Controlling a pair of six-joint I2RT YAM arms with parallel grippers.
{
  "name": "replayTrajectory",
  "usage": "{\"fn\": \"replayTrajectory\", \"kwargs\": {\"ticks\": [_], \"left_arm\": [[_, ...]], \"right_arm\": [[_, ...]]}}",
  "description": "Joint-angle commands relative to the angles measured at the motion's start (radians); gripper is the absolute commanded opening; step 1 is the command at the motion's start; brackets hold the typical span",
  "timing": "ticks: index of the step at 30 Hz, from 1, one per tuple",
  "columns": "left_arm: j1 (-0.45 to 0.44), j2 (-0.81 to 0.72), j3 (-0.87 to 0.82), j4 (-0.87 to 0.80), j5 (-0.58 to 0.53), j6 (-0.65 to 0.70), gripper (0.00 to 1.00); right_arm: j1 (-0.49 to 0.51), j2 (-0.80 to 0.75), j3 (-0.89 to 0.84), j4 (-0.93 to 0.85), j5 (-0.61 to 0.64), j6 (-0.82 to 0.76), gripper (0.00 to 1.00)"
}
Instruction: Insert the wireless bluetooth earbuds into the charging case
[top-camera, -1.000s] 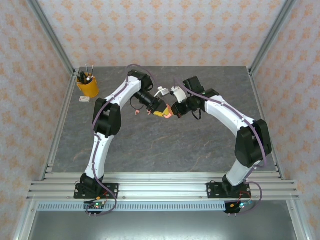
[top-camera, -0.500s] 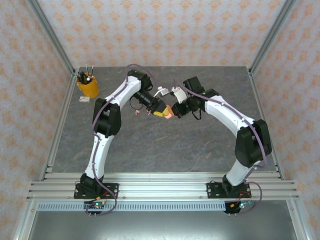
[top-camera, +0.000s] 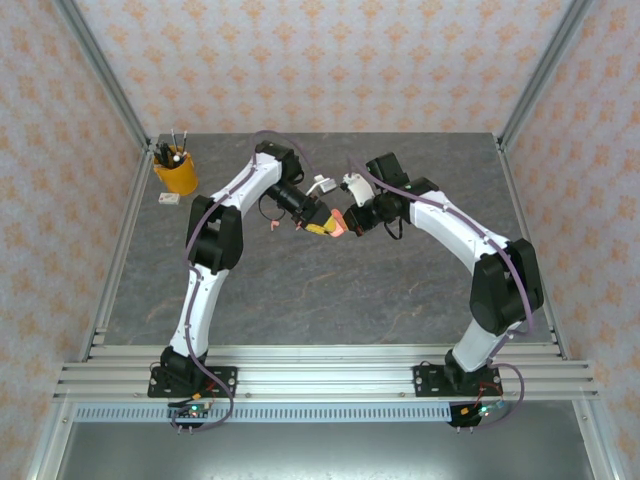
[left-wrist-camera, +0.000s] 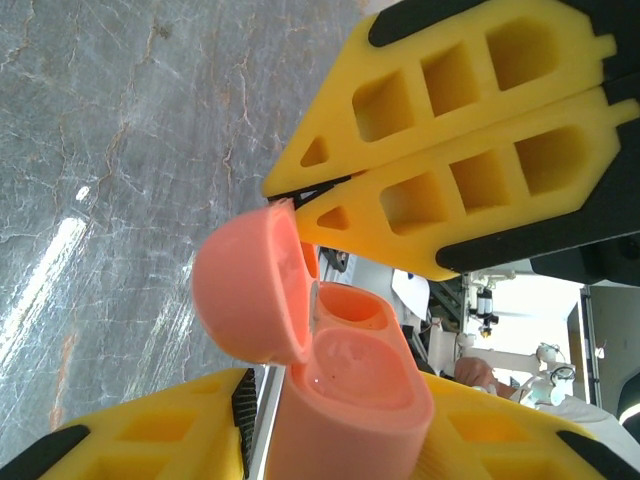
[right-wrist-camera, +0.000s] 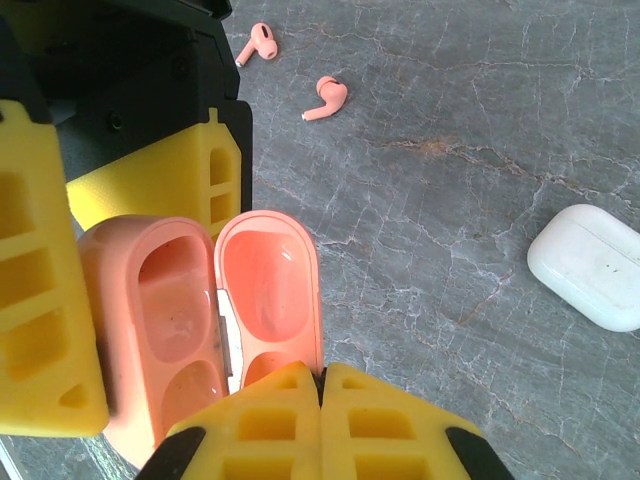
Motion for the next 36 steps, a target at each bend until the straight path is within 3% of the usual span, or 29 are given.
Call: {"fn": "replayTrajectory", "kwargs": {"ticks": [1,12,17,22,26,28,31,36], "left_arm": [[0.006,0.013,0.039,-0.047,0.034,0.01,0.4],[0.005,0.017,0.042,-0.041,0.06,0.008,0.31],[0.005,0.017,0.041,-0.057,0.062,0.024,0.2],[0.005,0.016,0.039,-0.067,0.071,0.038,0.01],[0.007,0.01,0.039,-0.061,0.073,0.039,0.0],[0.008,0.002,0.038,-0.049,0.071,0.031,0.0],[0.009,-0.028,0.017,0.021,0.048,-0.033,0.0],[0.009,-0.181,-0.14,0.362,-0.116,-0.316,0.0]], "right_arm": [[0.004,0.006,0.031,-0.015,0.014,0.0,0.0],[0.003,0.011,0.031,-0.017,0.016,-0.001,0.0],[0.003,0.011,0.034,-0.016,0.028,0.006,0.0],[0.004,0.003,0.047,-0.014,0.061,0.039,0.01],[-0.002,-0.038,0.055,-0.017,0.09,0.073,0.28],[-0.017,-0.072,0.057,-0.02,0.083,0.098,0.37],[-0.046,-0.127,0.054,-0.031,0.071,0.135,0.45],[-0.086,-0.215,0.041,-0.075,0.076,0.186,0.5]]}}
